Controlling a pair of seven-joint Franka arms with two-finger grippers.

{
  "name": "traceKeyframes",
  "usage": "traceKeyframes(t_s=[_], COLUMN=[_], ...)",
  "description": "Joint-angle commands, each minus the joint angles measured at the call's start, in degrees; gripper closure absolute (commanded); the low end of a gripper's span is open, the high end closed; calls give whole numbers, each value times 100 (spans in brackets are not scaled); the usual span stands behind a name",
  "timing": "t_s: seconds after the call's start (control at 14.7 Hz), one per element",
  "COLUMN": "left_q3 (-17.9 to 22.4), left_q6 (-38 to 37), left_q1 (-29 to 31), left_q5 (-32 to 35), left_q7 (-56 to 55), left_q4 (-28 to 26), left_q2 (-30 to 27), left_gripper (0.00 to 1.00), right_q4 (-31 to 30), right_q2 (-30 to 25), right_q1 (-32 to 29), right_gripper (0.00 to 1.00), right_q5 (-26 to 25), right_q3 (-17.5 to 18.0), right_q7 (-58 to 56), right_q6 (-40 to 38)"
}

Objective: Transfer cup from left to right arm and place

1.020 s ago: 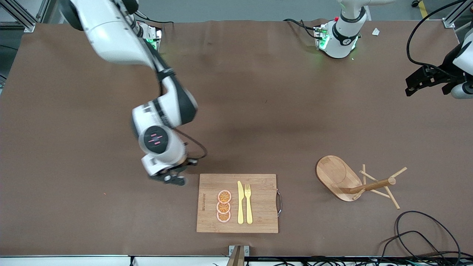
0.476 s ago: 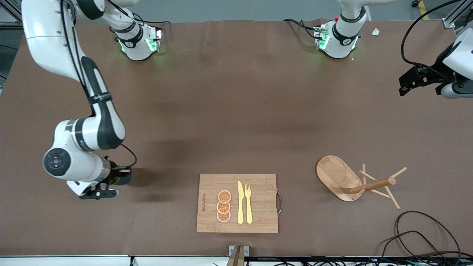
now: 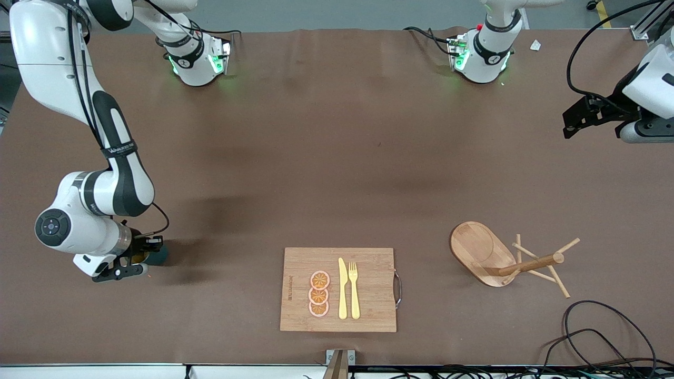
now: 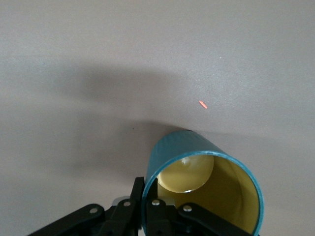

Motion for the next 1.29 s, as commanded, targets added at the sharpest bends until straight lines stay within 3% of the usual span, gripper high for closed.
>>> traceKeyframes(t_s=[0.0, 0.07, 0.2, 0.48, 0.95, 1.22], left_q3=[-6, -6, -6, -6, -155, -164], left_q6=[-32, -32, -41, -59, -182, -182], left_q1=[-8, -8, 0, -8, -228, -219], left_q5=[-15, -24, -67, -59, 2, -24], left_q7=[71, 80, 80, 80, -8, -26], left_q4=[214, 214, 214, 205, 170, 179], left_q2=[127, 136, 136, 136, 250, 268], left_gripper=[0, 0, 0, 0, 0, 0], right_q4=[-259, -206, -5, 6, -3, -3], right_q2=[-283, -318, -449, -1230, -2821, -3446], right_q1=[16, 51, 60, 25, -308, -370], right_gripper=[21, 1, 0, 0, 0, 0], right_q5=[20, 11, 3, -33, -15, -6], right_q3=[105, 105, 105, 87, 69, 69], right_q7=[347, 419, 411, 760, 771, 771], right_q6=[49, 41, 5, -494, -1926, -2560])
